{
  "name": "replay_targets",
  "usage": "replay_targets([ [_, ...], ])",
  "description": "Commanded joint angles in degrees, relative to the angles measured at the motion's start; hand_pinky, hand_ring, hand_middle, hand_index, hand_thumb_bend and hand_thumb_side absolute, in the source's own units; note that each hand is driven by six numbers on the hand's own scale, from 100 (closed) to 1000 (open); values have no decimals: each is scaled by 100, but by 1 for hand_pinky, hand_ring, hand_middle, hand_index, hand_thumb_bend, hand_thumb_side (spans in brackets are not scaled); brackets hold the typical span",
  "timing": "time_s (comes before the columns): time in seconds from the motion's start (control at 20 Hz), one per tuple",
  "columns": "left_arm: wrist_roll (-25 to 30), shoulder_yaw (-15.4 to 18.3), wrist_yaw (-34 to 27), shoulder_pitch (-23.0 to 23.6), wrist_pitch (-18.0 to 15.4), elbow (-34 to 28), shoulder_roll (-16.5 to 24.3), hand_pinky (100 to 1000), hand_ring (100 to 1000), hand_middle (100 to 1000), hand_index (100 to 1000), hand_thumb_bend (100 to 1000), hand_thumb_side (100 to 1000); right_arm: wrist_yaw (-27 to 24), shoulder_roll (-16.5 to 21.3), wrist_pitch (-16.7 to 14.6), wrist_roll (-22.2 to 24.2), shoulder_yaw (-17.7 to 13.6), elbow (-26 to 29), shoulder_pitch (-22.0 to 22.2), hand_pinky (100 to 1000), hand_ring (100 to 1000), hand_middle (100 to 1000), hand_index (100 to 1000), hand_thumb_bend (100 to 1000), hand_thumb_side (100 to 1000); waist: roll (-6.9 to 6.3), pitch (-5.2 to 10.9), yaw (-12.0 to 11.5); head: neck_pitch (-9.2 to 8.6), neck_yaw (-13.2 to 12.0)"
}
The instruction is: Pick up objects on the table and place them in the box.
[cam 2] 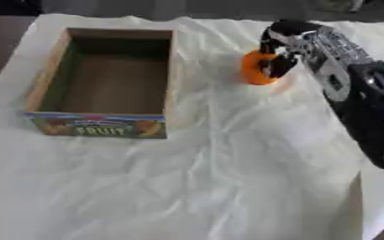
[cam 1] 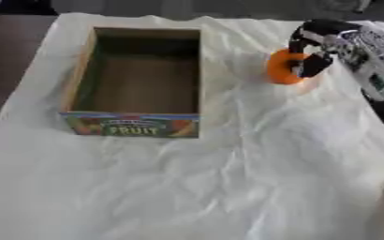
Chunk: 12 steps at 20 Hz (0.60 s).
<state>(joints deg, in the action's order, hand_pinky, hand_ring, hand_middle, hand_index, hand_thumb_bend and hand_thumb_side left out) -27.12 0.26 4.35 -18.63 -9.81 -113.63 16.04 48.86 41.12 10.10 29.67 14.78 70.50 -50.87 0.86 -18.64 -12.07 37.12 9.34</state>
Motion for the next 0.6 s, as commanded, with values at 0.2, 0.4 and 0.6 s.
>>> replay_targets([
  [0.2,-7,36,-24,-52,7,-97,52,329,669,817,770,100,714,-325,233,306,-423,-164,505,-136,746,760,462,415,100,100,5,147,16,-47,3],
  [0.4,2,35,-26,-46,13,-97,56,329,669,817,770,100,714,-463,266,532,-728,-187,832,-199,741,752,438,391,100,100,6,167,24,-40,7],
  [0.6,-1,38,-33,-52,10,-97,69,330,668,817,770,100,715,-603,322,620,-806,-166,1173,-293,742,747,424,375,100,100,19,191,31,-21,4],
])
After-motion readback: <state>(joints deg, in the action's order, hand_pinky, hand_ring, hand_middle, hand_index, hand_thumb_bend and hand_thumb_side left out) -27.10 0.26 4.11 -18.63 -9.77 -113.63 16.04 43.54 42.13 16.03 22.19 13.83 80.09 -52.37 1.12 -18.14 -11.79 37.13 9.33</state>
